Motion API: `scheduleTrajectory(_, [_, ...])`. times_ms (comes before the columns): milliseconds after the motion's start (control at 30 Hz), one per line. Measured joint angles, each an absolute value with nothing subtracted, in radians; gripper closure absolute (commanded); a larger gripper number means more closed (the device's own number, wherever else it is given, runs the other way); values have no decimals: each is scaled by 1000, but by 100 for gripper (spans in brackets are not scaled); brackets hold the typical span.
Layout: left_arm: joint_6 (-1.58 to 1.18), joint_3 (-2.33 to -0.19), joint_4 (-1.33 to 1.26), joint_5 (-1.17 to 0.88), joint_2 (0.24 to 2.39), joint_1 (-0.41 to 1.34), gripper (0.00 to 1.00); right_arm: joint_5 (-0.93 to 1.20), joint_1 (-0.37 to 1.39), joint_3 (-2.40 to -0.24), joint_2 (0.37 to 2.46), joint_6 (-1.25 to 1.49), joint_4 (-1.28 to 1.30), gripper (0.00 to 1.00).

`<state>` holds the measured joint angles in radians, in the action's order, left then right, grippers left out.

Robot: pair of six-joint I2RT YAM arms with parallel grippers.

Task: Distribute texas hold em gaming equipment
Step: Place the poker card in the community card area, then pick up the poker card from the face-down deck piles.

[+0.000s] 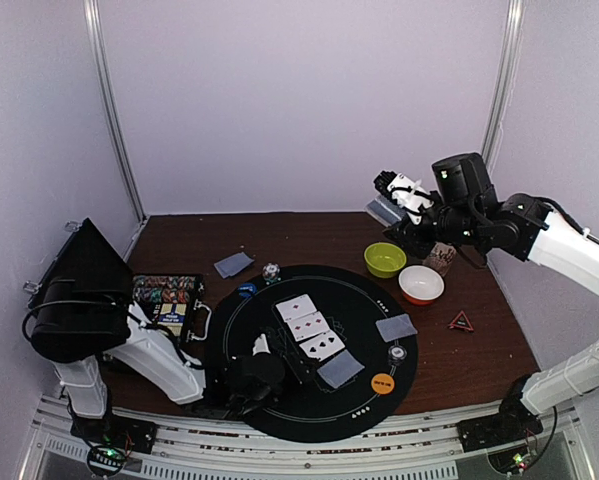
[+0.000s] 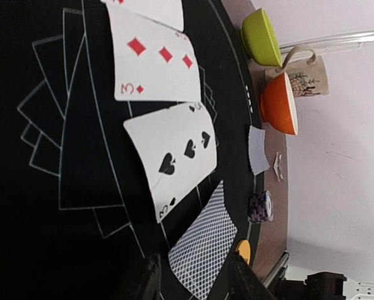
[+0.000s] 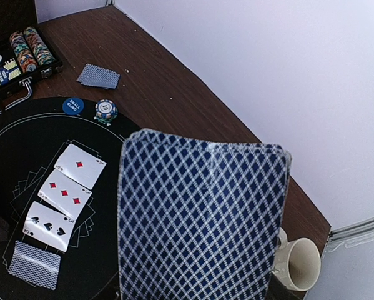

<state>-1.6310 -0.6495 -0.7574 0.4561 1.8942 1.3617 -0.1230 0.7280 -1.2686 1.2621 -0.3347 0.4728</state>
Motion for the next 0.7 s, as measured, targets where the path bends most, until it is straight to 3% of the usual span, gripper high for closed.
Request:
scheduleTrajectory(100, [-1575, -649, -701, 499, 1833, 1362, 61, -122, 729, -1269, 1262, -336, 473, 51])
scheduleTrajectory(233, [-1413, -643, -678, 543, 1731, 1362, 47, -111, 731, -1269, 1262, -341, 474, 51])
scheduleTrajectory(433, [-897, -656, -683, 538, 1455, 1356, 26, -89, 773, -1266, 1265, -368, 479, 51])
scheduleTrajectory(700, [-637, -856, -396, 295, 1221, 1142, 20, -56, 928, -1266, 1298, -448, 507, 50])
